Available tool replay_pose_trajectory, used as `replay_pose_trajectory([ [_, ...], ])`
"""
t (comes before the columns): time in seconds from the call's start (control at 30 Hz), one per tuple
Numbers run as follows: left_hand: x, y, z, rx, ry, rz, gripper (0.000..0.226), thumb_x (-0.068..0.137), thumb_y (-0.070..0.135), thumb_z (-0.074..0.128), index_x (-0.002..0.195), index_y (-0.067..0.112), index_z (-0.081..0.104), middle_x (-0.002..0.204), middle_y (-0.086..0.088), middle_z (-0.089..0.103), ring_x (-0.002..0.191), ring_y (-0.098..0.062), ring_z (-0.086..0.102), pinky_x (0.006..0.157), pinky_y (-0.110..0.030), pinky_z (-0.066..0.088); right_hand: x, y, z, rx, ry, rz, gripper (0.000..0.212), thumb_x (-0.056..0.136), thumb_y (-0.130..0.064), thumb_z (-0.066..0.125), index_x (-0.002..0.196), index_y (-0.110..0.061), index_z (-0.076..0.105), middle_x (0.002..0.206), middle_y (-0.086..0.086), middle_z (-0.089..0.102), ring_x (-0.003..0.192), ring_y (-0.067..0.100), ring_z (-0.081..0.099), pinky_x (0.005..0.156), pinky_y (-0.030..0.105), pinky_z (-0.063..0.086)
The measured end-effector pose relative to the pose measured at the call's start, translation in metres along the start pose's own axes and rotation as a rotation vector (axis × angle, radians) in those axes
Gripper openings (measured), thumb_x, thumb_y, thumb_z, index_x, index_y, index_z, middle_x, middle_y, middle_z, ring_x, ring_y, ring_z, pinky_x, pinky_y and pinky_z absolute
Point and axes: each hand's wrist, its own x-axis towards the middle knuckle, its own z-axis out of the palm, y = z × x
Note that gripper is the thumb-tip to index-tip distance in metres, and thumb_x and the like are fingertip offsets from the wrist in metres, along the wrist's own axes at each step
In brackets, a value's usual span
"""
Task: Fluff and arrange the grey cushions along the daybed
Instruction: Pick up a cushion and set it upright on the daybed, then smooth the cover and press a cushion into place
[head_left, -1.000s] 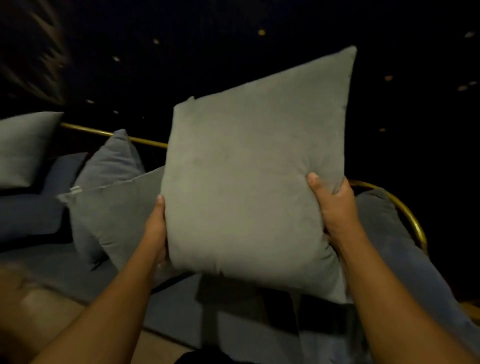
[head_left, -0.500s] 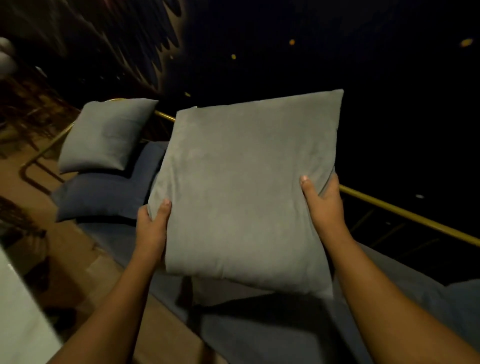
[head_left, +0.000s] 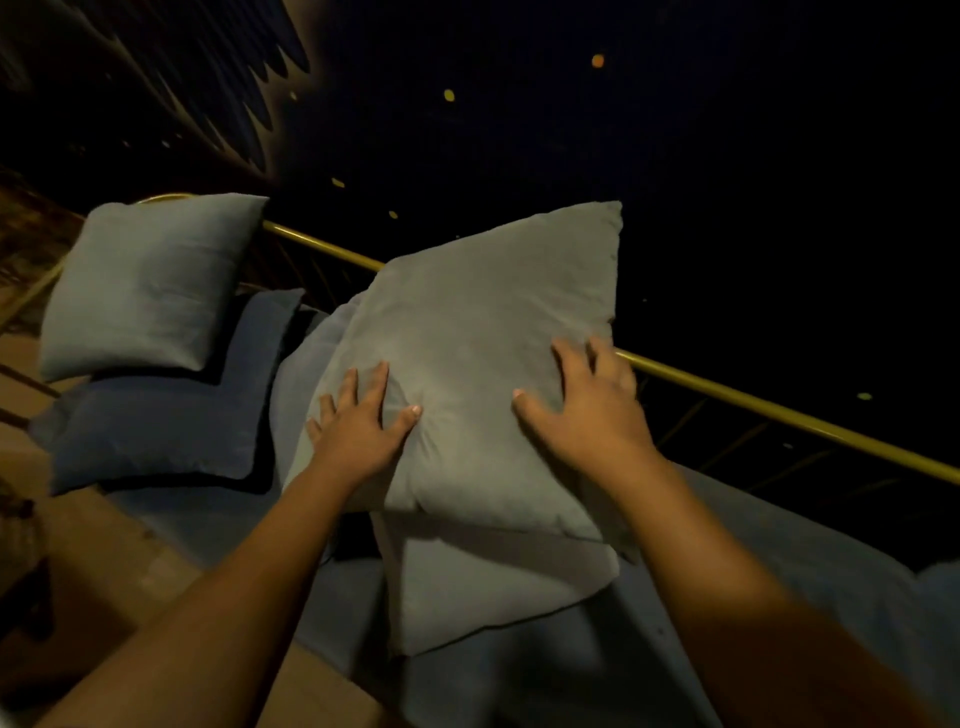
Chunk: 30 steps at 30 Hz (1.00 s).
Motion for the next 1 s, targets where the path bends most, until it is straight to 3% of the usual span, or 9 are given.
replay_pose_trajectory([
  [0.1, -0.009, 0.017, 0.007, -0.048, 0.061, 0.087, 0.069, 0.083, 0.064, 0.034, 0.145, 0.046, 0.009, 0.161, -0.006, 0.003, 0.143, -0.045, 0.005, 0.115, -0.058, 0.009, -0.008, 0.01, 0.023, -0.046, -0.109, 0.006, 0.087, 0.081, -0.067, 0.047, 0.148, -0.038, 0.002, 0.161, -0.001, -0.011, 0.146, 0.034, -0.006, 0.118, 0.05, 0.012],
  [0.2, -0.029, 0.037, 0.021, 0.046, 0.043, 0.261, 0.069, 0.081, 0.064, 0.03, 0.143, 0.049, 0.007, 0.161, -0.003, -0.003, 0.145, -0.041, -0.004, 0.115, -0.058, 0.0, -0.004, 0.027, 0.029, 0.005, -0.172, 0.043, 0.088, 0.081, -0.063, 0.052, 0.148, -0.039, 0.0, 0.161, -0.002, -0.012, 0.147, 0.034, -0.007, 0.119, 0.049, 0.01],
  [0.3, -0.044, 0.055, 0.032, 0.101, 0.015, 0.262, 0.077, 0.076, 0.068, 0.034, 0.144, 0.048, 0.004, 0.161, -0.004, -0.008, 0.145, -0.041, -0.01, 0.113, -0.06, 0.0, -0.014, 0.044, 0.019, 0.068, -0.163, 0.028, 0.086, 0.081, -0.057, 0.058, 0.148, -0.039, 0.007, 0.162, -0.002, -0.005, 0.147, 0.033, 0.001, 0.119, 0.046, 0.013],
  [0.4, -0.057, 0.078, 0.03, 0.023, 0.023, 0.195, 0.078, 0.077, 0.059, 0.046, 0.145, 0.039, 0.015, 0.161, -0.008, -0.004, 0.144, -0.043, -0.005, 0.114, -0.061, 0.005, -0.035, 0.065, -0.001, 0.137, -0.095, 0.034, 0.08, 0.083, -0.05, 0.06, 0.149, -0.033, 0.017, 0.161, 0.002, 0.008, 0.146, 0.032, 0.012, 0.118, 0.044, 0.019],
  [0.5, -0.074, 0.111, 0.031, 0.016, 0.059, 0.298, 0.064, 0.083, 0.048, 0.053, 0.141, 0.029, 0.033, 0.159, -0.013, 0.008, 0.144, -0.043, 0.003, 0.114, -0.06, 0.01, -0.064, 0.097, -0.02, 0.213, -0.019, 0.086, 0.072, 0.086, -0.046, 0.06, 0.147, -0.029, 0.026, 0.158, 0.004, 0.018, 0.144, 0.028, 0.02, 0.116, 0.042, 0.024],
  [0.63, -0.113, 0.17, 0.054, -0.031, 0.035, 0.484, 0.06, 0.077, 0.05, 0.044, 0.132, 0.027, 0.046, 0.155, -0.012, 0.021, 0.144, -0.04, 0.009, 0.115, -0.057, 0.008, -0.112, 0.154, -0.046, 0.26, 0.041, 0.184, 0.062, 0.088, -0.043, 0.059, 0.143, -0.027, 0.035, 0.153, 0.004, 0.026, 0.14, 0.025, 0.028, 0.114, 0.039, 0.029],
  [0.8, -0.173, 0.253, 0.122, -0.095, -0.173, 0.701, 0.067, 0.074, 0.06, 0.036, 0.131, 0.027, 0.048, 0.153, -0.01, 0.028, 0.144, -0.035, 0.016, 0.116, -0.051, 0.018, -0.19, 0.251, -0.076, 0.288, 0.216, 0.39, 0.055, 0.085, -0.028, 0.066, 0.135, -0.013, 0.047, 0.14, 0.014, 0.044, 0.129, 0.029, 0.043, 0.106, 0.029, 0.03],
  [1.0, -0.254, 0.37, 0.232, -0.117, -0.589, 0.834, 0.07, 0.075, 0.057, 0.044, 0.133, 0.018, 0.046, 0.144, -0.011, 0.039, 0.135, -0.027, 0.035, 0.113, -0.033, 0.027, -0.299, 0.392, -0.091, 0.398, 0.355, 0.735, 0.046, 0.086, -0.019, 0.065, 0.127, -0.003, 0.052, 0.126, 0.019, 0.054, 0.116, 0.035, 0.053, 0.102, 0.042, 0.038],
])
